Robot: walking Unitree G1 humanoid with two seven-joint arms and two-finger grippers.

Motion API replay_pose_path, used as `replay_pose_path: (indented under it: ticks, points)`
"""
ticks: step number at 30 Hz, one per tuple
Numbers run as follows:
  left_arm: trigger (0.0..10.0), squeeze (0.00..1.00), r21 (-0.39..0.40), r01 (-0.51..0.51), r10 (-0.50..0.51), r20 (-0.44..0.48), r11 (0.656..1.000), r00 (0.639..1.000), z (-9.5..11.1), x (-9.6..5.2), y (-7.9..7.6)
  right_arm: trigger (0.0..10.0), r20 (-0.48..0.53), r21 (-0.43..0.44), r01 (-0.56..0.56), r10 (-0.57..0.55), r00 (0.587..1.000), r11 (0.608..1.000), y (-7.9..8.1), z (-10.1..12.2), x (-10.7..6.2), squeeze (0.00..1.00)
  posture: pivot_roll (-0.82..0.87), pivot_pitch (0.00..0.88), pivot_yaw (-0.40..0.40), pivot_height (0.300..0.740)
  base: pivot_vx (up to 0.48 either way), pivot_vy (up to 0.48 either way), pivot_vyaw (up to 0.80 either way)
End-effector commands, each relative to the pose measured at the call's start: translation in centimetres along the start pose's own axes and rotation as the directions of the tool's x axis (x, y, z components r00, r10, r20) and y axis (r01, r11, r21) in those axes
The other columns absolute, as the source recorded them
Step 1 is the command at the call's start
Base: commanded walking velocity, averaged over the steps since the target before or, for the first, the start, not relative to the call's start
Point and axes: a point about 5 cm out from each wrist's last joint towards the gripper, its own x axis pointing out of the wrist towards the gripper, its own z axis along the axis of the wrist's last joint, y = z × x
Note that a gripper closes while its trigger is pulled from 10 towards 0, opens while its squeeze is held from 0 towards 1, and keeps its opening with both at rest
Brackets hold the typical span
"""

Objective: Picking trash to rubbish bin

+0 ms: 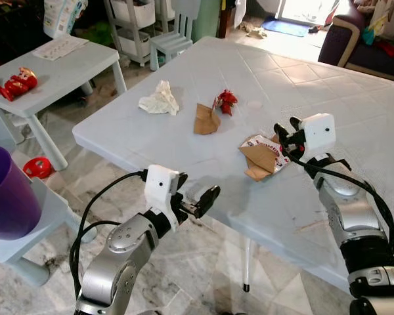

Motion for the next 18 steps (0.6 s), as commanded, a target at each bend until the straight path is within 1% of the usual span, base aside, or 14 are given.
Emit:
replay_pose_path:
  ticks: [1,3,5,6,7,8,9,10,11,13,14,16,18]
  points:
    - [10.0,0.00,0.019,0.024,-0.024,0.002,1.000,1.000,0.2,-0.1,-0.4,10.0,0.024,-0.131,-0.025,0.028,0.999,0.991,-0.3,0.3,-0.6,1.00,0.00,0.084,-0.035,0.740,0.000,0.000,0.00]
    - [10.0,0.00,0.019,0.024,-0.024,0.002,1.000,1.000,0.2,-0.1,-0.4,10.0,0.024,-0.131,-0.025,0.028,0.999,0.991,-0.3,0.3,-0.6,1.00,0.00,0.084,-0.035,0.740,0.000,0.000,0.00]
    - [10.0,0.00,0.021,0.028,-0.028,-0.001,0.999,1.000,0.1,-0.1,-0.5,10.0,0.025,-0.230,-0.083,0.091,0.996,0.970,0.0,0.1,-1.1,1.00,0.00,0.078,-0.034,0.740,0.000,0.000,0.00]
    - [10.0,0.00,0.023,0.030,-0.030,-0.003,0.999,1.000,0.1,0.0,-0.5,10.0,0.008,-0.307,-0.130,0.139,0.990,0.943,0.2,-0.2,-1.5,1.00,0.00,0.076,-0.035,0.740,0.000,0.000,0.00]
    - [10.0,0.00,0.025,0.032,-0.032,-0.004,0.999,0.999,0.1,0.0,-0.5,10.0,-0.009,-0.357,-0.160,0.168,0.986,0.920,0.2,-0.5,-1.9,1.00,0.00,0.074,-0.035,0.740,0.000,0.000,0.00]
    - [10.0,0.00,0.025,0.033,-0.033,-0.004,0.999,0.999,0.2,0.0,-0.4,10.0,-0.021,-0.389,-0.178,0.185,0.983,0.904,0.2,-0.8,-2.1,1.00,0.00,0.074,-0.035,0.740,0.000,0.000,0.00]
    - [10.0,0.00,0.025,0.033,-0.033,-0.004,0.999,0.999,0.2,0.0,-0.4,10.0,-0.021,-0.389,-0.178,0.185,0.983,0.904,0.2,-0.8,-2.1,1.00,0.00,0.074,-0.035,0.740,0.000,0.000,0.00]
    - [10.0,0.00,0.026,0.038,-0.038,-0.009,0.999,0.999,0.2,-0.1,-0.4,10.0,-0.048,-0.401,-0.157,0.151,0.987,0.902,-0.7,-1.2,-2.4,1.00,-0.01,0.071,-0.034,0.740,0.000,0.000,0.00]
    - [10.0,0.00,0.027,0.040,-0.040,-0.011,0.999,0.999,0.2,0.0,-0.4,10.0,-0.076,-0.369,-0.128,0.107,0.991,0.920,-1.4,-1.6,-2.3,1.00,-0.01,0.068,-0.034,0.740,0.000,0.000,0.00]
    - [10.0,0.00,0.026,0.043,-0.043,-0.013,0.999,0.999,0.1,0.0,-0.4,10.0,-0.111,-0.321,-0.092,0.059,0.992,0.943,-2.0,-2.1,-2.2,1.00,-0.01,0.065,-0.034,0.740,0.000,0.000,0.00]
    - [10.0,0.00,0.026,0.045,-0.045,-0.014,0.999,0.999,0.1,0.0,-0.4,10.0,-0.120,-0.303,-0.074,0.039,0.992,0.950,-2.1,-2.3,-2.2,1.00,-0.01,0.061,-0.034,0.740,0.000,0.000,0.00]
    - [10.0,0.00,0.030,0.053,-0.052,-0.017,0.998,0.999,0.0,0.1,-0.6,10.0,-0.138,-0.234,-0.026,-0.007,0.990,0.972,-2.1,-2.9,-2.0,1.00,0.00,0.052,-0.035,0.740,0.000,0.000,0.00]
    - [10.0,0.00,0.033,0.055,-0.055,-0.018,0.998,0.998,0.0,0.2,-0.6,10.0,-0.157,-0.182,0.011,-0.040,0.987,0.983,-2.1,-3.3,-1.8,1.00,0.00,0.048,-0.035,0.740,0.000,0.000,0.00]
